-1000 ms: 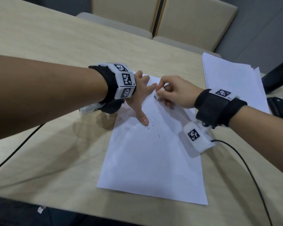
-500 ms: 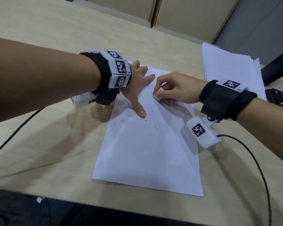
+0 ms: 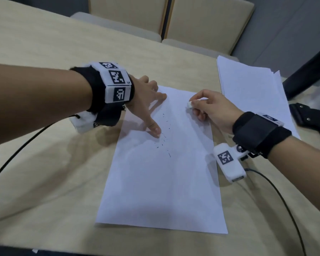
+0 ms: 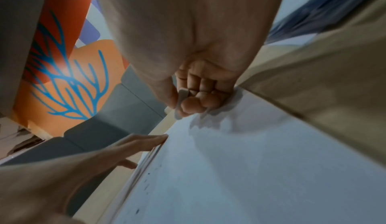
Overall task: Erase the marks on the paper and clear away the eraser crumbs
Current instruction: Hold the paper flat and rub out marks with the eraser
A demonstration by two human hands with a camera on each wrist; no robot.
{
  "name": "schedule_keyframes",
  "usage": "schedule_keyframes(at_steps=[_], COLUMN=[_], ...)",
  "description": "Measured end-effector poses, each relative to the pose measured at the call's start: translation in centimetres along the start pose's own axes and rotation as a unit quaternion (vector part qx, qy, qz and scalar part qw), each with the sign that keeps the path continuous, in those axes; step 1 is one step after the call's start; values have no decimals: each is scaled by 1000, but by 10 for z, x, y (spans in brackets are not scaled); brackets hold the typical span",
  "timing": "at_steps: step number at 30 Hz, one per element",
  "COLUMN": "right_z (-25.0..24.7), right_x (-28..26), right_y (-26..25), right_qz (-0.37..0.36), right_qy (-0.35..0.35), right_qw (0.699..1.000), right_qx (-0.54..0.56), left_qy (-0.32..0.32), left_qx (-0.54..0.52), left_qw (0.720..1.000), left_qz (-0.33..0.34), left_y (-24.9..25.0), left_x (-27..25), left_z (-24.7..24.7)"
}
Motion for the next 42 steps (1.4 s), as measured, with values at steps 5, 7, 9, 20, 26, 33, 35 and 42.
schedule_keyframes(at_steps=[5,7,9,20,26,33,35,42], right_z=[11,22,36,63,68,10,10,1], right_x=[7,15,23,24,4,-33,-52,-92], right_y=[-11,-24,-36,-52,-48,-2,5,18], right_qz=[-2,-22,-54,-128,-83,61,75,92], right_qy=[-53,-80,-108,-165,-241,15,6,17], right_qw=[996,992,986,955,951,979,969,976], right_qx=[-71,-93,-114,-209,-175,192,234,195], left_qy=[12,13,22,51,44,42,48,53], left_qx=[-11,-25,-37,-58,-55,-34,-26,-46], left_qw=[998,997,997,996,996,997,996,994], left_qz=[52,66,70,55,48,61,68,79], left_y=[1,0,-1,-6,-6,-3,-1,0], left_x=[6,8,9,10,8,5,4,-1], left_z=[-6,-5,-5,-4,-2,-4,-5,-2])
Point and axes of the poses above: each hand's wrist, its own x-axis towards the middle knuckle, its own z-axis out of the palm, y = z × x, the point moved 8 cm from there along x, towards the middle knuckle, and after that the axes turned 9 degrees about -z, right-handed, at the moved point
